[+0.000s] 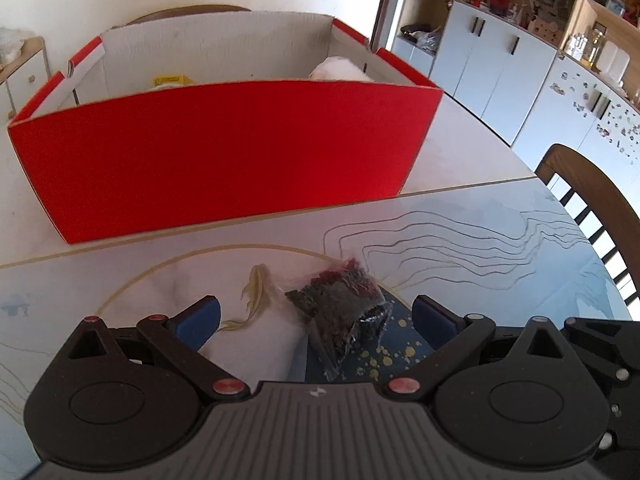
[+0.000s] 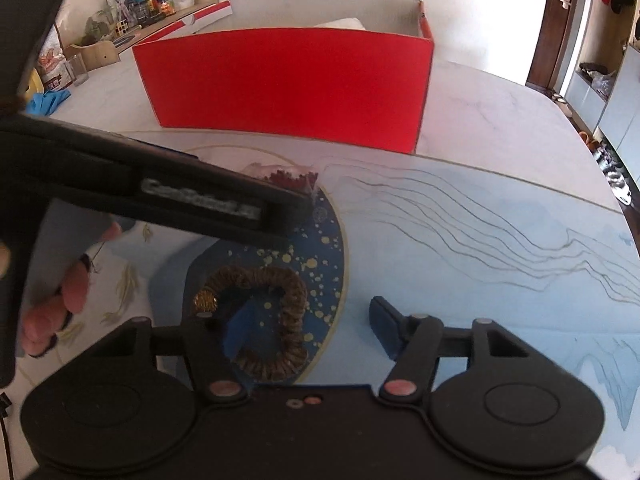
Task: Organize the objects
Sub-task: 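Grasp the black bag of beads with the left tool while the right grasps the brown bead bracelet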
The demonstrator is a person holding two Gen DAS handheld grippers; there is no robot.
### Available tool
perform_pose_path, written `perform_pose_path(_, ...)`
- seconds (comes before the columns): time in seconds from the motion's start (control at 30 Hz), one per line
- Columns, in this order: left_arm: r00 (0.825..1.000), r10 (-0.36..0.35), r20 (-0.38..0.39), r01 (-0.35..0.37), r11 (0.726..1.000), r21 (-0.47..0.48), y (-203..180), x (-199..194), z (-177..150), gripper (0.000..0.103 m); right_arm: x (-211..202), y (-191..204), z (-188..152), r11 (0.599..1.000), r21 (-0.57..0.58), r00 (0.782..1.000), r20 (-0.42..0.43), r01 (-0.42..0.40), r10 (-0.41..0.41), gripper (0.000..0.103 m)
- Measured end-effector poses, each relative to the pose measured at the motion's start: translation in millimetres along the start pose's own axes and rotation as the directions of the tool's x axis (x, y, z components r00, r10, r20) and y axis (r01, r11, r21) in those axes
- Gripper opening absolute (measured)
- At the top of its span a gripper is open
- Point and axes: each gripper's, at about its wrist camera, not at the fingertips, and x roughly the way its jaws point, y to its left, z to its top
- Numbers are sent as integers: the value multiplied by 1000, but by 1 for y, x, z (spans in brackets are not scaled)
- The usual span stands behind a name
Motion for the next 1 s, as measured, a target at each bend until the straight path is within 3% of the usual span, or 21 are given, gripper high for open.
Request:
perform_pose_path(0.13,1000,13,4,-13,1000,0,-2,3,0,95,0,6,-1,999,-38,1000,6,3,-3,52)
perform_pose_path(0.2,1000,6,-4,-6,1000,4,-3,4,0,82,-1,6,-2,999,-41,1000,10,4,-4,49)
perform_pose_path(0.57,999,-35,-9,35,999,31,-7,2,1,44,-5,11,-7,998,-66,1000,20,23,-21,26)
perform_pose_path(0.77,1000,-29,-9,29,999,12,3,-3,3,37,-8,10,-8,998,-53,1000,16,22,-21,14)
perform_pose_path(1.0,999,7,-31,-6,1000,1,20,-18,3,34,-19,-2,-3,997,79,999,28,-26,24,9)
